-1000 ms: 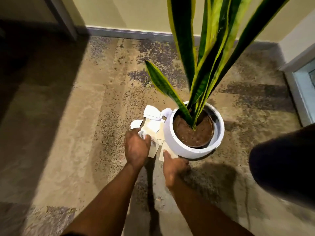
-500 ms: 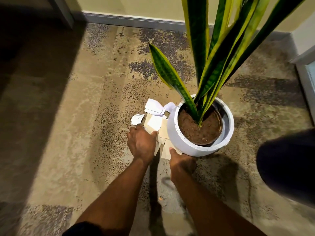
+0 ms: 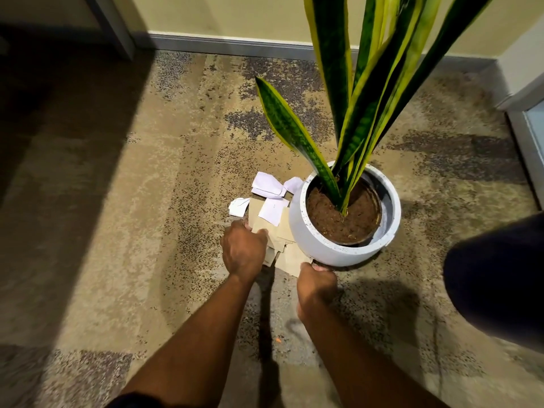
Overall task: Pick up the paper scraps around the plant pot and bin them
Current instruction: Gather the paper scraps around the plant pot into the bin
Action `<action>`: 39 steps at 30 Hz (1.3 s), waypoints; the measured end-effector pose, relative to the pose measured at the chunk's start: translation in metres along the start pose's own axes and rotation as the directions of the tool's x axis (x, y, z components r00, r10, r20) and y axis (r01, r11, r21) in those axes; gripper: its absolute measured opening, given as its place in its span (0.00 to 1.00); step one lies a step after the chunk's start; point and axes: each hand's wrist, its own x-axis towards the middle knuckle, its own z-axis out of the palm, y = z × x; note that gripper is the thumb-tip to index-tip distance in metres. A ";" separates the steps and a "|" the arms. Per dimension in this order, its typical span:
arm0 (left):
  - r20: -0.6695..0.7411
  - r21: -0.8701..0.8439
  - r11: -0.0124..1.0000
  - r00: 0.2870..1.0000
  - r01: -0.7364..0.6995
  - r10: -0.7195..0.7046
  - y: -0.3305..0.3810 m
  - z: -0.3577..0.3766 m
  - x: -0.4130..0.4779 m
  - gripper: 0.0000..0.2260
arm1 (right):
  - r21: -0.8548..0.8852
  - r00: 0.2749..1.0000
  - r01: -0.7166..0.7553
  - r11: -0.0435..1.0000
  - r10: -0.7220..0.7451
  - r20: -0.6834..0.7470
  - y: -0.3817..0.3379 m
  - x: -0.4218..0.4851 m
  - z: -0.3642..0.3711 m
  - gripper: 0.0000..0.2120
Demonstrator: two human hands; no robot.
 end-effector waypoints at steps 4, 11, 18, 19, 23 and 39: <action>-0.031 0.030 0.999 0.999 0.021 -0.020 -0.006 -0.001 -0.003 0.17 | 0.007 1.000 0.019 1.000 -0.018 -0.008 0.003 -0.002 -0.005 0.11; -0.011 -0.197 0.978 0.998 0.066 -0.069 -0.013 -0.012 -0.011 0.08 | -0.034 0.997 0.071 0.997 -0.071 0.004 0.010 -0.008 -0.010 0.09; 0.014 -0.436 0.893 0.993 0.112 -0.118 -0.011 -0.036 -0.020 0.08 | -0.098 0.992 0.088 0.991 -0.078 0.098 0.001 -0.013 -0.017 0.03; 0.025 -0.453 0.884 0.993 0.116 -0.117 -0.010 -0.040 -0.022 0.08 | -0.105 0.990 0.090 0.990 -0.078 0.114 0.000 -0.014 -0.019 0.03; 0.037 -0.480 0.870 0.994 0.111 -0.107 -0.003 -0.059 -0.031 0.06 | -0.145 0.990 0.059 0.988 -0.040 0.132 -0.001 -0.020 -0.028 0.05; 0.059 -0.550 0.821 0.988 0.153 -0.144 0.044 -0.127 -0.103 0.05 | -0.343 0.963 0.183 0.921 -0.098 0.250 -0.080 -0.081 -0.086 0.11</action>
